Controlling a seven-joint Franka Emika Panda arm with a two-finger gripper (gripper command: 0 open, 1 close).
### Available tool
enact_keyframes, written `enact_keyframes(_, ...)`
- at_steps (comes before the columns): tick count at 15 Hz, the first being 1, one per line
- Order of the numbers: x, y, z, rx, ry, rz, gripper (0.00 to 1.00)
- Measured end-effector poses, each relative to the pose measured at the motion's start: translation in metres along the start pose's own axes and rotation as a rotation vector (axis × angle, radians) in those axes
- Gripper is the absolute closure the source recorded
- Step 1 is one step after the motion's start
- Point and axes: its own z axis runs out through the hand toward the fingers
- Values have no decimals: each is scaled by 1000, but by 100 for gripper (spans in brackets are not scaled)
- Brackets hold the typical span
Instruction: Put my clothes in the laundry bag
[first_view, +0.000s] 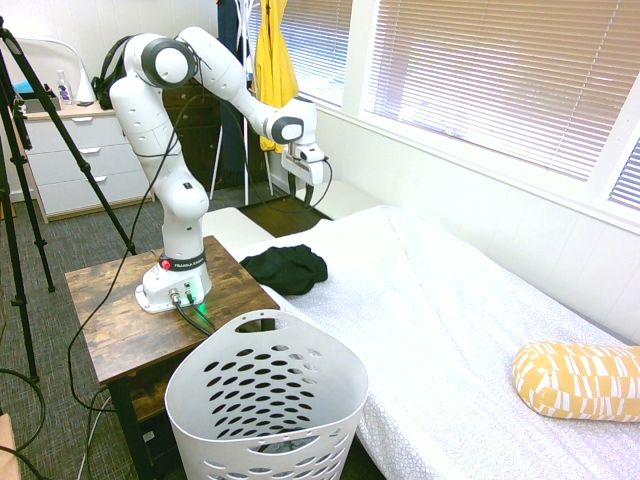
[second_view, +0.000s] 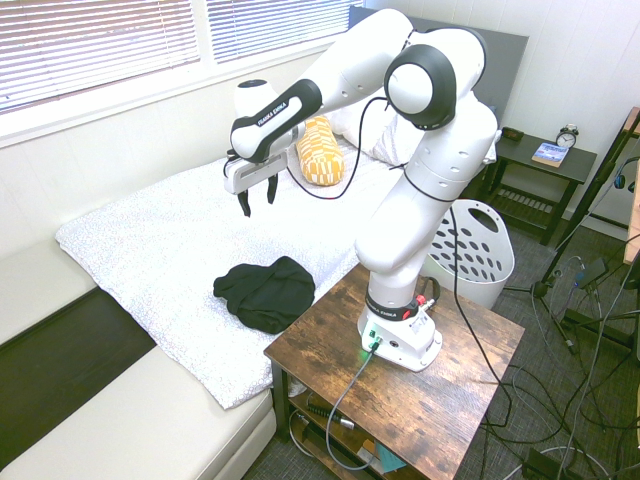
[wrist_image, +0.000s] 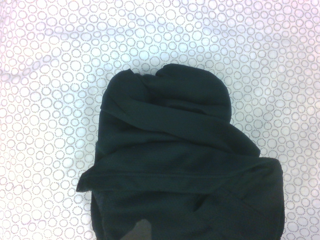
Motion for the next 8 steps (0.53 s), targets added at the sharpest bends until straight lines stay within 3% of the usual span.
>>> enact_keyframes(4, 3, -11, 0, 13, 4, 1, 0)
enact_keyframes(8, 1, -49, 36, -8, -25, -20, 0)
